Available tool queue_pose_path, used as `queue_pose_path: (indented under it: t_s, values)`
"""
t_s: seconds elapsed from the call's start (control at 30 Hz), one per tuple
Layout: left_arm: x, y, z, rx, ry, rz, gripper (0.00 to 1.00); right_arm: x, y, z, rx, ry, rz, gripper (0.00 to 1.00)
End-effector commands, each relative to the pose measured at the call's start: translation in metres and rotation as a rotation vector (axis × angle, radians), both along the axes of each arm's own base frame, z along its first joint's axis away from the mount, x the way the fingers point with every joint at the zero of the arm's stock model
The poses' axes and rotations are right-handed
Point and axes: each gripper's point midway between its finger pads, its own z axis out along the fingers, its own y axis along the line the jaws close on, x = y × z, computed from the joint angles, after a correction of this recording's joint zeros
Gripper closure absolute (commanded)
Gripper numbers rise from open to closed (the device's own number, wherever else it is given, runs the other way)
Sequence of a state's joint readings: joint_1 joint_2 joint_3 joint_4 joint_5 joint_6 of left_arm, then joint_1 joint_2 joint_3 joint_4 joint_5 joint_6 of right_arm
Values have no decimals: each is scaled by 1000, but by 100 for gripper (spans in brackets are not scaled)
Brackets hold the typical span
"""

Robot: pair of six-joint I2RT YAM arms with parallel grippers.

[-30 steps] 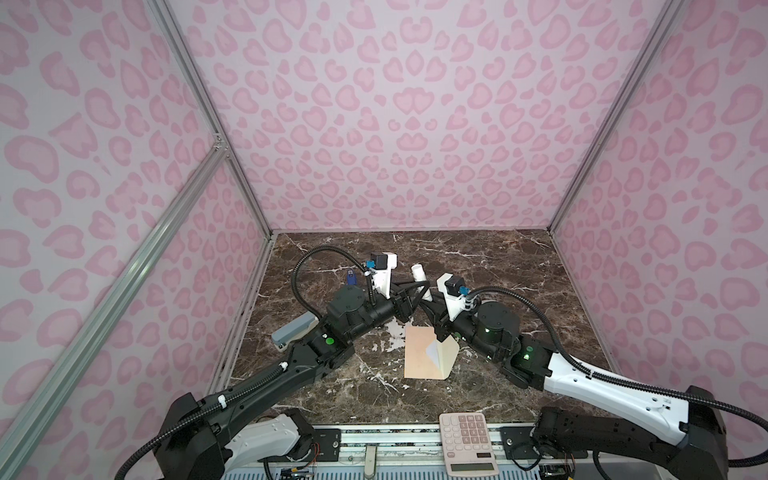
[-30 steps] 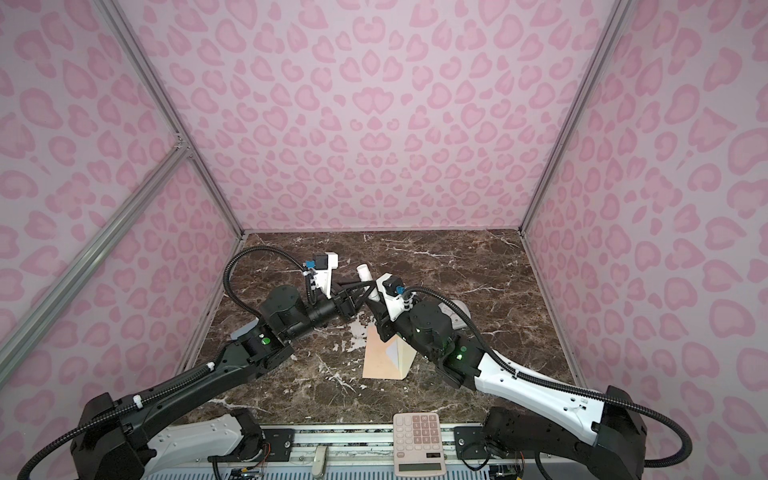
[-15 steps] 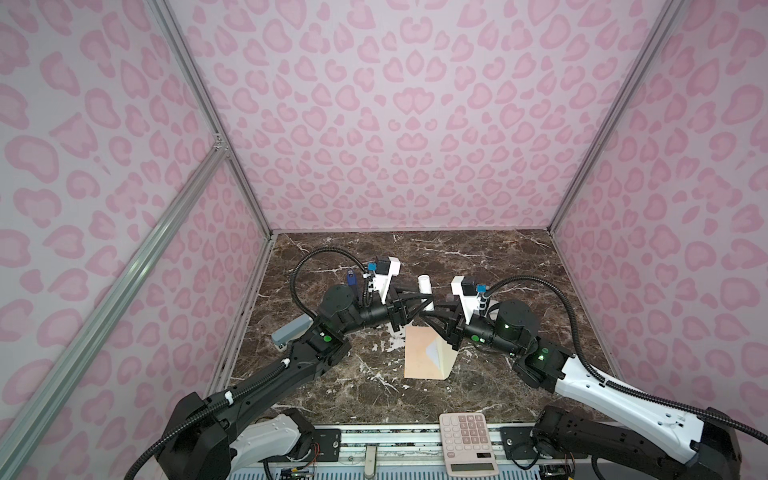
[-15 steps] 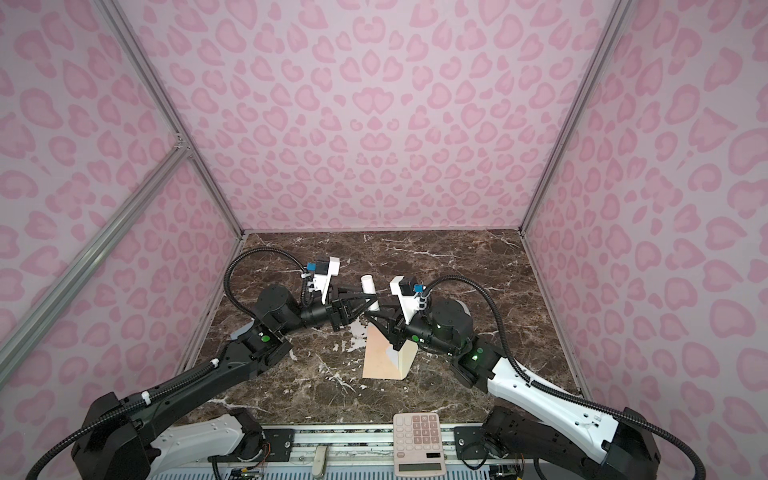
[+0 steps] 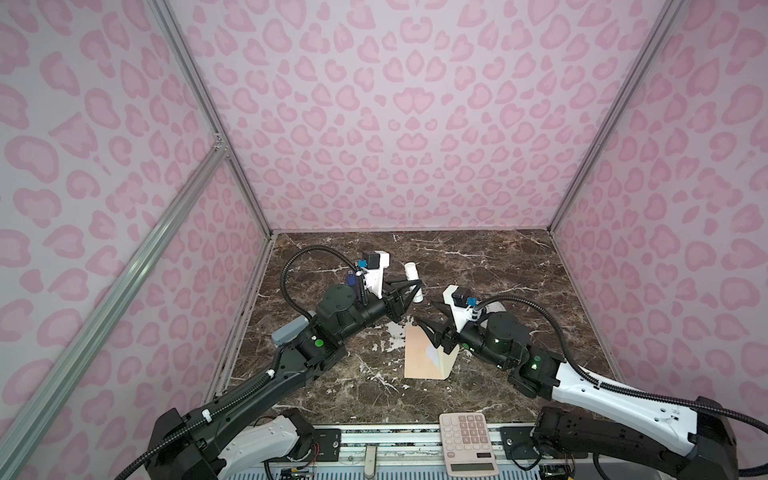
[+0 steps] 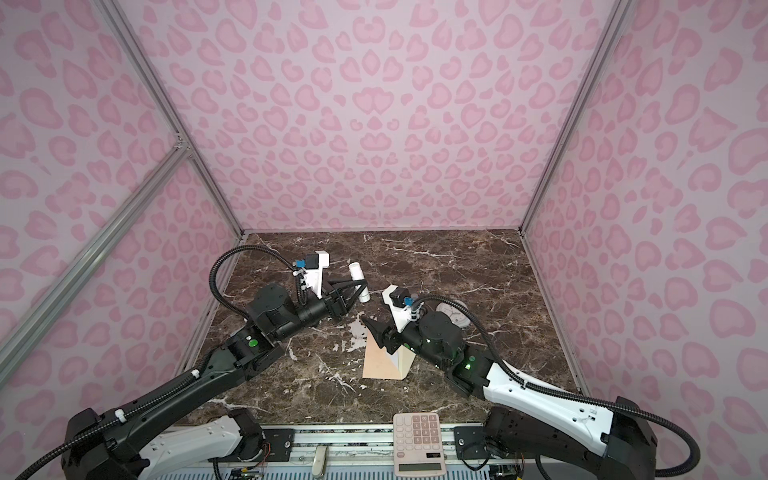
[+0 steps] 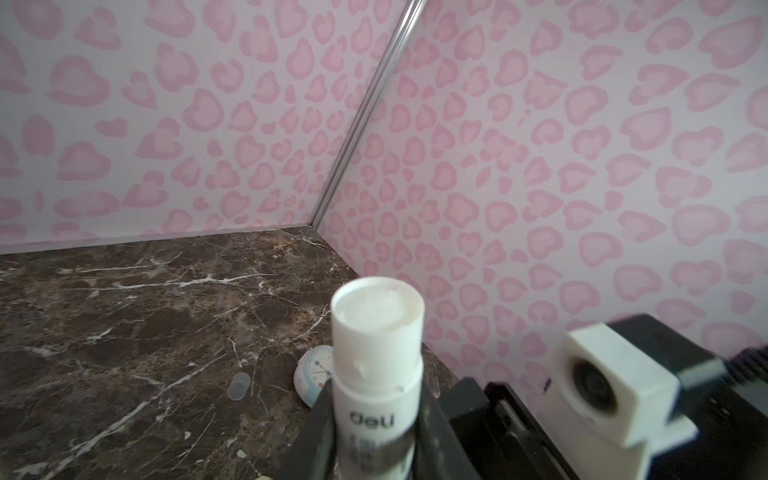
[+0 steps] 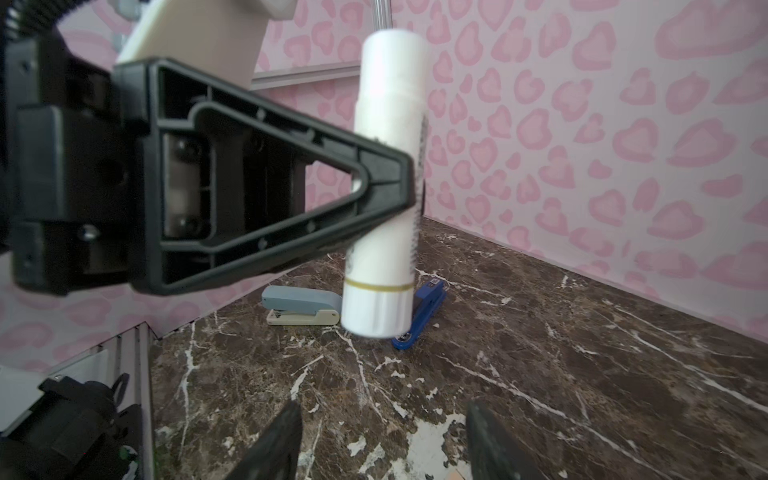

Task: Place the letter into the envelope and seal it

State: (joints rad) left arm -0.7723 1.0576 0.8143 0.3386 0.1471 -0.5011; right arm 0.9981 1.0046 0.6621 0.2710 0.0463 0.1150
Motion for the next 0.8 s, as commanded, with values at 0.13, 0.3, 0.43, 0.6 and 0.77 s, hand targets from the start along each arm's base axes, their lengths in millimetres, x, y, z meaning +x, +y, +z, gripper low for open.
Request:
queue_pose_path:
  t_s: [0.13,0.3,0.43,0.6,0.77]
  values:
    - [19,5,3,16,-11,166,81,26,-5,17,-5,-137,-215,44]
    - [19,-4,3,5,-6,162,81,32,-2,27,3,-182,-261,46]
    - [20,-10,4,9,-9,155,81,35,5,29,-17,-196,-255,48]
    - [19,-13,4,15,-8,146,81,40,7,26,-35,-199,-278,51]
    - [18,-15,4,19,-7,139,81,44,8,23,-59,-192,-294,55]
